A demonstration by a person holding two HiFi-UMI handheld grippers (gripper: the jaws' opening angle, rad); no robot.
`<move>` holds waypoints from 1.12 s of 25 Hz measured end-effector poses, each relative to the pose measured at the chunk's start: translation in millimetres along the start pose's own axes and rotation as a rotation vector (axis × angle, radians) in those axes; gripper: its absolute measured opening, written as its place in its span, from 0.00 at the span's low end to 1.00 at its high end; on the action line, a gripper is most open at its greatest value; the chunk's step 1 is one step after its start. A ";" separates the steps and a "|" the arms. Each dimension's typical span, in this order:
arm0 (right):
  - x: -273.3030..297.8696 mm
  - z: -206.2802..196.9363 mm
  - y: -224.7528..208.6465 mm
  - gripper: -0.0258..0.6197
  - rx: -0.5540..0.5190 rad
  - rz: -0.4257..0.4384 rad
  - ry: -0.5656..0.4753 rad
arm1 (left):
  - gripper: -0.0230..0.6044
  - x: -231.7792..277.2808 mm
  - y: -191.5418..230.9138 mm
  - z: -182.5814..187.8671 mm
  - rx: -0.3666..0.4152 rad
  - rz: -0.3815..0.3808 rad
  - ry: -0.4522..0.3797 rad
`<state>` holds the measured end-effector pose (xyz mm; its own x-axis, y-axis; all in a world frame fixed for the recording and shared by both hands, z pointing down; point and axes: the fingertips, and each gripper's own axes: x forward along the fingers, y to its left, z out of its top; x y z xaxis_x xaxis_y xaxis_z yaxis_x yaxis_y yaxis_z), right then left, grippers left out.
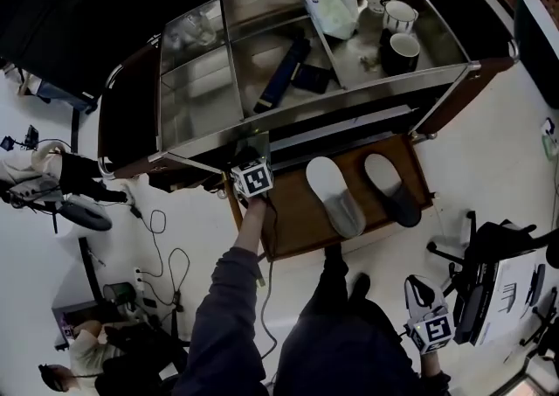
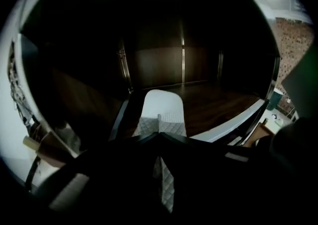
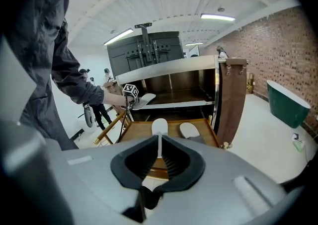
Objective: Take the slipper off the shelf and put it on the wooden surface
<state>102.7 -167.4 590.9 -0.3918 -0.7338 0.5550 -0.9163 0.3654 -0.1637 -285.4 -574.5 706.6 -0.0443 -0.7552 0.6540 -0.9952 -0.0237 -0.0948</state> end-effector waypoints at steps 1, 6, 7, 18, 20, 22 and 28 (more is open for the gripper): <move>-3.1 -3.0 1.1 0.05 -0.003 0.008 -0.001 | 0.07 -17.0 -4.8 -2.2 -0.017 -0.010 -0.010; -24.3 -23.9 7.6 0.05 -0.058 0.061 -0.022 | 0.07 -108.8 -50.3 -70.5 -0.127 -0.083 0.006; -32.7 -27.8 9.2 0.05 -0.073 0.067 -0.033 | 0.07 -124.3 -59.1 -96.1 -0.159 -0.080 0.023; -162.6 -82.5 4.3 0.04 -0.163 0.019 -0.066 | 0.36 -157.6 -89.3 -266.4 -0.434 -0.013 0.077; -171.8 -87.6 5.7 0.04 -0.161 0.027 -0.076 | 0.36 -188.5 -97.0 -250.3 -0.339 -0.057 0.014; -174.9 -89.4 11.3 0.04 -0.171 0.050 -0.096 | 0.32 -238.1 -107.0 -238.8 -0.294 -0.112 -0.063; -161.2 -84.7 53.0 0.04 -0.198 0.200 -0.182 | 0.21 -431.2 -138.9 -254.1 -0.295 -0.278 -0.226</move>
<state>124.3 18.7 561.9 -0.5870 -0.7198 0.3706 -0.7928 0.6038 -0.0829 -150.1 -79.2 628.5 0.2156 -0.8710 0.4414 -0.9503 -0.0831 0.3001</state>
